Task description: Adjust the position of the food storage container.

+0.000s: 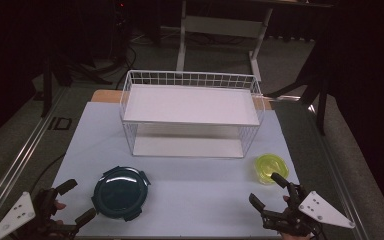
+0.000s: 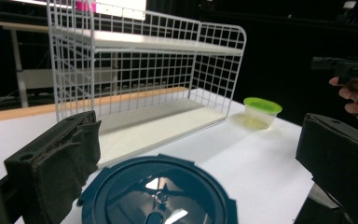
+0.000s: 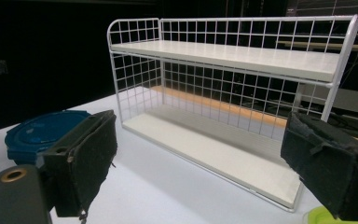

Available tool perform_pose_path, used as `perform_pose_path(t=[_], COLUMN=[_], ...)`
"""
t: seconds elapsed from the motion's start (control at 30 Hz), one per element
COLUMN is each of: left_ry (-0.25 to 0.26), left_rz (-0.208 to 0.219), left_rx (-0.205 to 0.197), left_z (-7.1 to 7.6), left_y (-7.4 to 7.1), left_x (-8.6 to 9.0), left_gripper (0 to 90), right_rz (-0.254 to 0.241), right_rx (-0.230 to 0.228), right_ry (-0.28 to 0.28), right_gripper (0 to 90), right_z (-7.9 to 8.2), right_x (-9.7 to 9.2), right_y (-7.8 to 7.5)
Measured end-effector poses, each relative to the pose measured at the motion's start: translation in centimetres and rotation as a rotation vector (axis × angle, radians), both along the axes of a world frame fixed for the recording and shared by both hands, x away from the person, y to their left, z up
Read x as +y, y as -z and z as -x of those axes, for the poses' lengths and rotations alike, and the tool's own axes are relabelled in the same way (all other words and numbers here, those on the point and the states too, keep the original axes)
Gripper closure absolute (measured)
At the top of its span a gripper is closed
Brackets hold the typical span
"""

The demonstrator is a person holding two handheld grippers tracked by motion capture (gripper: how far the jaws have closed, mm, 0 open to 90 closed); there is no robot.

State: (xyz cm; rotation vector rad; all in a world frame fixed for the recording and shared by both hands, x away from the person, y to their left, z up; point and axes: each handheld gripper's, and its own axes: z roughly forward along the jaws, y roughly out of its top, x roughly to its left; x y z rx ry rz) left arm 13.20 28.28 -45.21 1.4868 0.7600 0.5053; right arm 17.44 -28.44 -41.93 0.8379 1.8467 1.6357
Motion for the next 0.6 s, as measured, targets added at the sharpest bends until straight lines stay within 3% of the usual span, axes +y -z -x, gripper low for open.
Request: perform_pose_path(t=[0.2, 0.33, 0.4, 0.47, 0.5, 0.6], left_ry=[0.033, 0.067, 0.054, 0.044, 0.041, 0.04], left_rz=[-0.068, -0.086, -0.117, -0.144, -0.168, -0.183], left_rx=[0.007, 0.01, 0.012, 0.038, 0.066, 0.082], left_z=[-0.2, -0.5, -0.6, -0.7, -0.8, -0.8], left_y=[-1.5, -1.7, -1.3, -0.7, 0.2, 1.2], left_x=[0.1, 0.4, 0.6, 1.0, 1.5, 2.1], left_gripper=[0.0, 0.0, 0.0, 0.0, 4.1, 11.0], right_rz=[0.013, 0.021, 0.017, 0.005, -0.001, -0.005], right_rx=[-0.01, -0.014, -0.014, -0.019, -0.017, -0.016], right_ry=[-0.003, -0.012, -0.019, -0.021, -0.024, -0.028], right_gripper=[10.1, 10.1, 10.1, 10.1, 10.1, 10.1], right_z=[0.3, 0.5, 0.5, 0.6, 0.5, 0.5], right_x=[0.2, 0.4, 0.5, 0.5, 0.4, 0.4], right_y=[-1.1, -1.8, -2.1, -2.2, -2.4, -2.4])
